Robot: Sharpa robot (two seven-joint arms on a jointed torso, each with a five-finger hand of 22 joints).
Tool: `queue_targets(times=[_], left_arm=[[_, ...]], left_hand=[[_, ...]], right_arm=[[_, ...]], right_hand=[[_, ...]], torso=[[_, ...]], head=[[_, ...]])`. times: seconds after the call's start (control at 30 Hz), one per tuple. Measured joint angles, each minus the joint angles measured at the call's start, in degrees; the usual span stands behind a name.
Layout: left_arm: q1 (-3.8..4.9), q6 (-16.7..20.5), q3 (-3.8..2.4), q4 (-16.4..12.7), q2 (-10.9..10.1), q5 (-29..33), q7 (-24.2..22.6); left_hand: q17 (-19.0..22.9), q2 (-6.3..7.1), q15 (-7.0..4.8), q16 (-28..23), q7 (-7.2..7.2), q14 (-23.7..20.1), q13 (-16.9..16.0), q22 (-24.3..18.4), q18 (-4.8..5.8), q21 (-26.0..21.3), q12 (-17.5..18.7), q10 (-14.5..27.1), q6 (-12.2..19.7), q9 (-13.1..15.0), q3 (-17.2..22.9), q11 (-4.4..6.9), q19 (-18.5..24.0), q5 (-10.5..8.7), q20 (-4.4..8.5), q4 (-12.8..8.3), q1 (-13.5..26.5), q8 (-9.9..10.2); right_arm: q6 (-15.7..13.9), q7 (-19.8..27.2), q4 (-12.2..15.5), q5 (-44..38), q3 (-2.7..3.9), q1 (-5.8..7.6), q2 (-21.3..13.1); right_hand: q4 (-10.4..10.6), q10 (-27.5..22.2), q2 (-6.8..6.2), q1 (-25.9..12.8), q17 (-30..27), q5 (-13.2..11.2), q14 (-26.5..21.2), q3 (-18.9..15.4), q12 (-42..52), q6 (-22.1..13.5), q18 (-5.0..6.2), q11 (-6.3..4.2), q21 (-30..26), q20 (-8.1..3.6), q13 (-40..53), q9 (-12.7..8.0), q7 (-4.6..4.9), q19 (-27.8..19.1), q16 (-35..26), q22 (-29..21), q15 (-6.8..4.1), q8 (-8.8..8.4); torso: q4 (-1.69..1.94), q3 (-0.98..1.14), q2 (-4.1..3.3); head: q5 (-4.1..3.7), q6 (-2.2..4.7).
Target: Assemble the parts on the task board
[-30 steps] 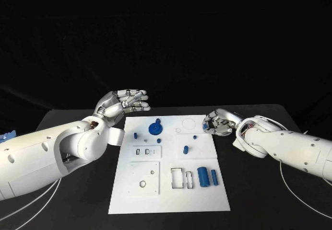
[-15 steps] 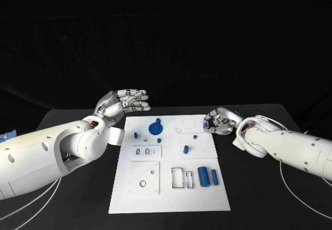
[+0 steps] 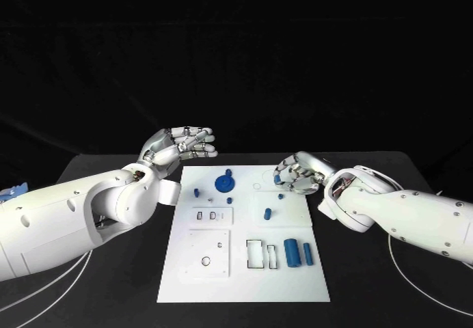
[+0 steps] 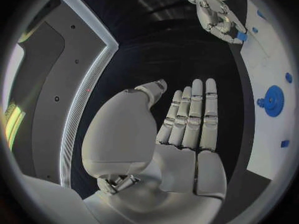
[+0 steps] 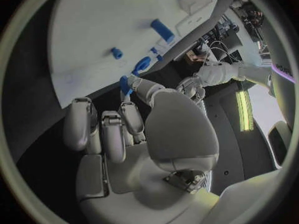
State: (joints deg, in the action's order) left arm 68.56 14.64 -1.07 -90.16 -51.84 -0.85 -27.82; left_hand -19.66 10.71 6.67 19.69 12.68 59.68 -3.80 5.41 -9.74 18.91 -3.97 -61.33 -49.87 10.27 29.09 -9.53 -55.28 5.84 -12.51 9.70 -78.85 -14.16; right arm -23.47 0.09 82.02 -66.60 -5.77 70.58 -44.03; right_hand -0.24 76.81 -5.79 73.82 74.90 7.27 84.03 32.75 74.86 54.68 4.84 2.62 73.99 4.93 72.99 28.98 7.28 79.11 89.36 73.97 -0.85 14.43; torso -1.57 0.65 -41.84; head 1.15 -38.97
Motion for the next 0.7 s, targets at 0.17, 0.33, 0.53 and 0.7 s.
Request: queue_targets(times=[0.17,0.33,0.53,0.7], left_arm=[[0.0,0.0,0.01,0.6,0.5,0.0,0.0],[0.0,0.0,0.03,1.2,1.0,0.0,0.1],[-0.01,0.1,0.05,1.6,1.3,0.0,0.1],[-0.01,0.1,0.05,1.7,1.5,0.0,0.2]], left_hand=[[0.0,0.0,0.0,0.0,0.0,0.0,0.0,0.0,0.0,0.0,0.0,0.0,0.0,0.0,0.0,0.0,0.0,0.0,0.0,0.0,0.0,0.0],[0.0,0.0,0.0,0.0,0.0,0.0,0.0,0.0,0.0,0.0,0.0,0.0,0.0,0.0,0.0,0.0,0.0,0.0,0.0,0.0,0.0,0.0],[0.0,0.0,0.0,0.0,0.0,0.0,0.0,0.0,0.0,0.0,0.0,0.0,0.0,0.0,0.0,0.0,0.0,0.0,0.0,0.0,0.0,0.0],[0.0,0.0,0.0,0.0,0.0,0.0,0.0,0.0,0.0,0.0,0.0,0.0,0.0,0.0,0.0,0.0,0.0,0.0,0.0,0.0,0.0,0.0]], right_arm=[[-0.4,-4.0,3.9,-1.5,-0.01,0.19,2.7],[-0.6,-7.2,5.6,-3.5,-0.19,0.19,6.2],[-0.6,-9.7,5.7,-6.0,-0.82,-0.24,9.7],[-0.6,-11.1,4.6,-8.1,-1.24,-1.09,12.1]], right_hand=[[0.4,0.0,0.3,-0.3,0.0,-0.1,0.0,0.0,0.0,-0.2,0.0,0.0,0.0,0.0,-0.1,0.0,0.01,0.0,0.0,0.0,0.0,0.0],[0.4,0.0,0.5,-0.5,0.0,-0.2,0.0,0.0,0.0,-0.5,0.0,0.0,0.0,0.0,-0.1,0.0,-0.04,0.0,0.0,0.0,0.0,0.0],[0.6,0.0,0.49,-0.5,0.0,-0.2,0.0,-0.1,0.0,-0.7,0.0,-0.01,0.0,0.0,-0.2,0.0,0.06,0.0,0.0,0.1,0.01,0.0],[0.6,0.0,0.35,-1.0,0.0,-0.3,0.0,-0.1,-0.1,-0.8,0.0,0.0,-0.1,0.0,-0.2,0.0,0.05,0.0,0.0,0.1,0.01,0.0]], torso=[[-0.04,-0.29,0.22],[0.07,-0.58,0.44],[0.21,-0.77,0.53],[0.14,-0.74,0.49]], head=[[0.64,-0.29],[1.32,-0.62],[1.79,-0.83],[2.24,-0.82]])
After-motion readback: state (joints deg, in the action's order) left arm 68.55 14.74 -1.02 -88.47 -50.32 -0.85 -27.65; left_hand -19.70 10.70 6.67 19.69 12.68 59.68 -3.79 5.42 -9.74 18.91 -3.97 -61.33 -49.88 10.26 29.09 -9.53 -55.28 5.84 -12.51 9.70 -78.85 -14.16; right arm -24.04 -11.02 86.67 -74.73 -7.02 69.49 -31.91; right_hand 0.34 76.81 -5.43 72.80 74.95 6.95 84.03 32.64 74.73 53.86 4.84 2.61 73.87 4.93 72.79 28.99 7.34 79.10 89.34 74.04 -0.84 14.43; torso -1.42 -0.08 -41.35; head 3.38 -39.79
